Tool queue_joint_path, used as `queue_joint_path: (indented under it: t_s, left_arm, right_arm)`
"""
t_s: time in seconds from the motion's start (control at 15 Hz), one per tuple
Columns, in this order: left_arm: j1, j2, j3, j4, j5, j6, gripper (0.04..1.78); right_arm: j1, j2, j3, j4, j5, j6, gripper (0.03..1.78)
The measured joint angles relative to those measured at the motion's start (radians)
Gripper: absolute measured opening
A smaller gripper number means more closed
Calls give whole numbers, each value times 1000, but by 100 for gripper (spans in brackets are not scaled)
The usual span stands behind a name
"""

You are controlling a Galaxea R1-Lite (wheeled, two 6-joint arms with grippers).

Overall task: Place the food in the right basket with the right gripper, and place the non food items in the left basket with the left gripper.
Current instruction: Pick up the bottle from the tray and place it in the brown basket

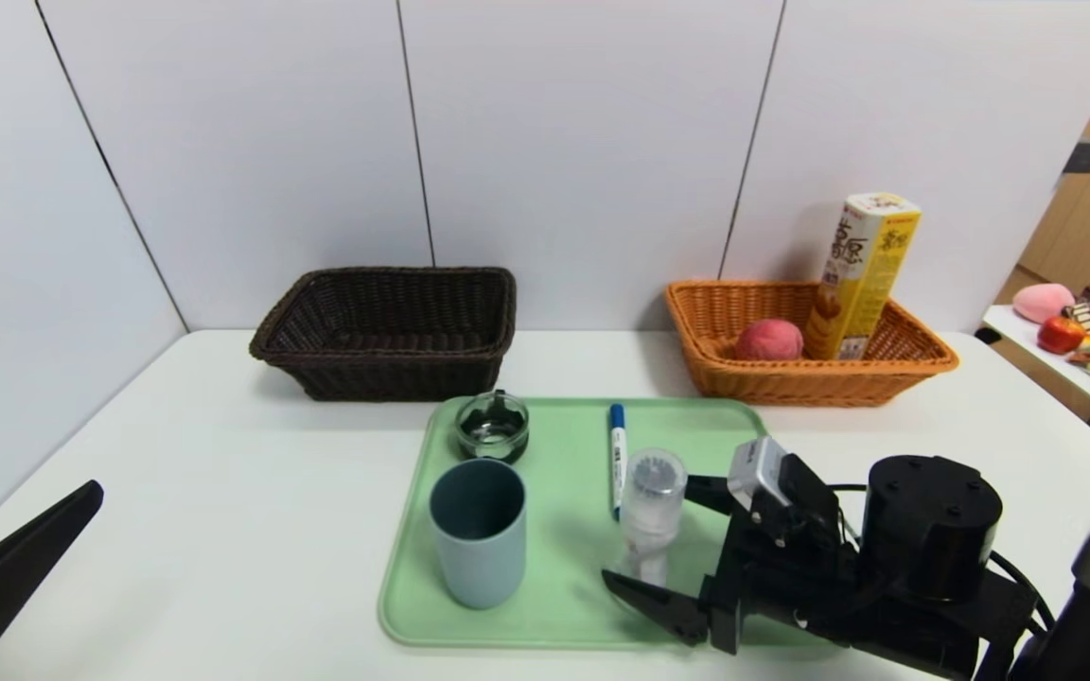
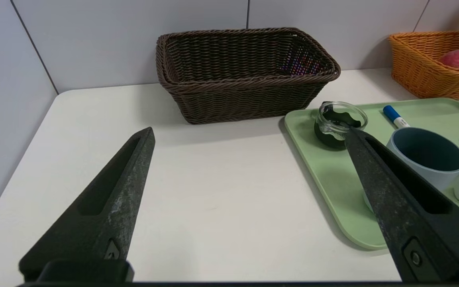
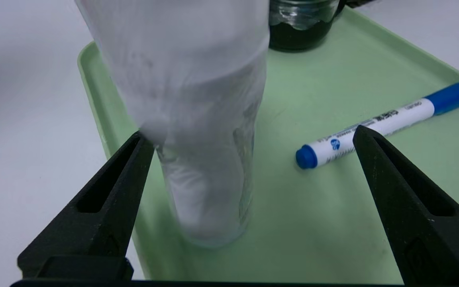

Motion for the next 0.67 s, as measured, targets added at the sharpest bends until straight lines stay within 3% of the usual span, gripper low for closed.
queue_joint_path:
  t_s: [0.33,0.67]
  left_arm:
    - [0,0,1,0,0,0,169]
    - [0,0,5,0,0,0,169]
  right_arm:
    - [7,5,-38,0,0,31,170]
    - [10,-1,-40,1,-8,35,95]
